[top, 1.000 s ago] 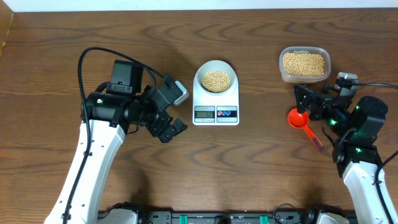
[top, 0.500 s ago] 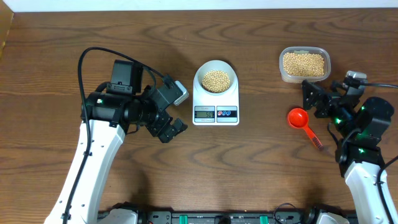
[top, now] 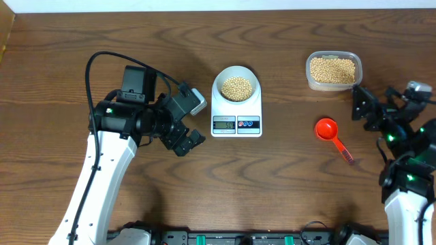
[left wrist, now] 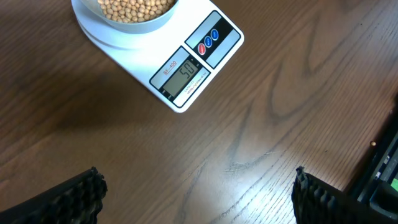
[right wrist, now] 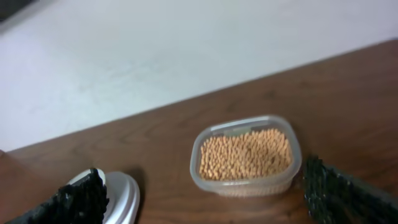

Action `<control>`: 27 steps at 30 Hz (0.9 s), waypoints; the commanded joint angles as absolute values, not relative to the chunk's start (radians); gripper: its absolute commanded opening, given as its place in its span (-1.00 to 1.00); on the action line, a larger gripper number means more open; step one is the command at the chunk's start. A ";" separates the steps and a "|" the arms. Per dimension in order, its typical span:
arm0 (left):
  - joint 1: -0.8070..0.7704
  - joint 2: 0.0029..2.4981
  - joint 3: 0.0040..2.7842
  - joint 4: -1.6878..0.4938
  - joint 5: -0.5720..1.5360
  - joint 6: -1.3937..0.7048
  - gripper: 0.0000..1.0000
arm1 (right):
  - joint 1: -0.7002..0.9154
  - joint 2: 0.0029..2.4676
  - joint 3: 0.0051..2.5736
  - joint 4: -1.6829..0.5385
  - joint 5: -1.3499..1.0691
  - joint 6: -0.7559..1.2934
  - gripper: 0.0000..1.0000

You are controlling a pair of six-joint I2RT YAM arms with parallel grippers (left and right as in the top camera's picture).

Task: Scoop item into bowl and weigh 50g on scale
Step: 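Open the right gripper and pull it back from the red scoop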

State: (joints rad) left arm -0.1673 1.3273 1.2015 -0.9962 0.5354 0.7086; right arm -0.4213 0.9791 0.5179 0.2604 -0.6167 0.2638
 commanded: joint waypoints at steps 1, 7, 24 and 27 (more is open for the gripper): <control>-0.163 1.313 1.215 -1.002 0.530 0.722 0.96 | -0.458 0.920 0.532 0.266 -0.685 0.277 0.99; -0.163 1.313 1.215 -1.002 0.530 0.722 0.96 | -0.497 0.829 0.532 0.257 -0.738 0.276 0.99; -0.163 1.313 1.215 -1.002 0.530 0.722 0.96 | -0.500 0.610 0.530 0.056 -0.804 0.276 0.99; -0.163 1.313 1.215 -1.002 0.530 0.722 0.96 | -0.477 0.543 0.527 -0.106 -0.803 0.276 0.99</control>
